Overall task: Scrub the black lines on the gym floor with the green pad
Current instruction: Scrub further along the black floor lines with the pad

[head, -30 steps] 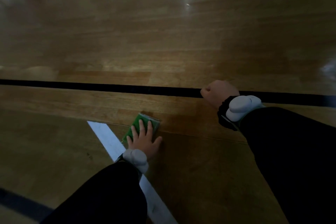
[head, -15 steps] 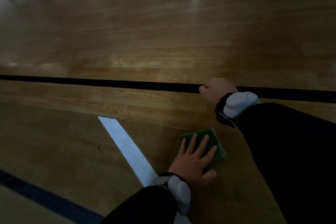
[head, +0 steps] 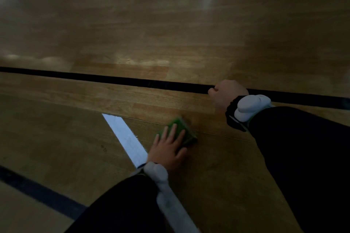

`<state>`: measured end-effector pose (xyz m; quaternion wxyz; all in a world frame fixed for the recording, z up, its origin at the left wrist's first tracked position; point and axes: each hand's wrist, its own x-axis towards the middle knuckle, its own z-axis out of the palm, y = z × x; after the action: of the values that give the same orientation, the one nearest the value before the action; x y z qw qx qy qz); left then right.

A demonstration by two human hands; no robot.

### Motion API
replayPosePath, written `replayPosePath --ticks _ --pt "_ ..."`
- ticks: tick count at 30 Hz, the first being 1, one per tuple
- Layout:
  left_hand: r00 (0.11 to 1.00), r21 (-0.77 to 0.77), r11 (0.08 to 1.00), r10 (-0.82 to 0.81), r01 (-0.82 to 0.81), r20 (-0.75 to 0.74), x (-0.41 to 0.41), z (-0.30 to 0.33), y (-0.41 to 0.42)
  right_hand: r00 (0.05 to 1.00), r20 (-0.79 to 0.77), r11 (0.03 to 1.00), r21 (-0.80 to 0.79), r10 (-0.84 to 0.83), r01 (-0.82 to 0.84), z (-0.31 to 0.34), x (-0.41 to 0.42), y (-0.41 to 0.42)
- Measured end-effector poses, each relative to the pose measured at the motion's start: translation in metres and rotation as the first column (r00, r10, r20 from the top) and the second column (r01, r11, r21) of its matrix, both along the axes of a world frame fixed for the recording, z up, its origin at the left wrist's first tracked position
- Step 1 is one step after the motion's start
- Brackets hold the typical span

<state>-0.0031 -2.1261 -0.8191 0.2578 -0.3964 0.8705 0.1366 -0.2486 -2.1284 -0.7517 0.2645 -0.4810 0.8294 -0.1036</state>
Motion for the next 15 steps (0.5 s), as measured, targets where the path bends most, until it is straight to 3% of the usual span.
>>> replayPosePath --ticks 5,8,11,15 --pt "0.915 -0.013 0.915 0.403 -0.403 0.020 0.044 0.003 -0.030 1.000 -0.014 1.000 0.008 -0.021 0.021 0.000 -0.006 0.003" --pt "0.849 -0.012 0.849 0.528 -0.528 -0.014 0.024 0.001 -0.026 0.999 -0.010 0.999 0.015 -0.030 0.030 -0.001 -0.011 0.003" --pt "0.826 -0.018 0.826 0.563 -0.563 -0.020 0.010 0.000 -0.024 0.999 -0.019 1.000 0.010 -0.026 0.026 -0.002 -0.012 0.004" --pt "0.913 -0.025 0.913 0.407 -0.407 -0.023 -0.004 0.002 -0.019 1.000 -0.005 1.000 0.009 -0.028 0.028 -0.005 -0.013 0.004"
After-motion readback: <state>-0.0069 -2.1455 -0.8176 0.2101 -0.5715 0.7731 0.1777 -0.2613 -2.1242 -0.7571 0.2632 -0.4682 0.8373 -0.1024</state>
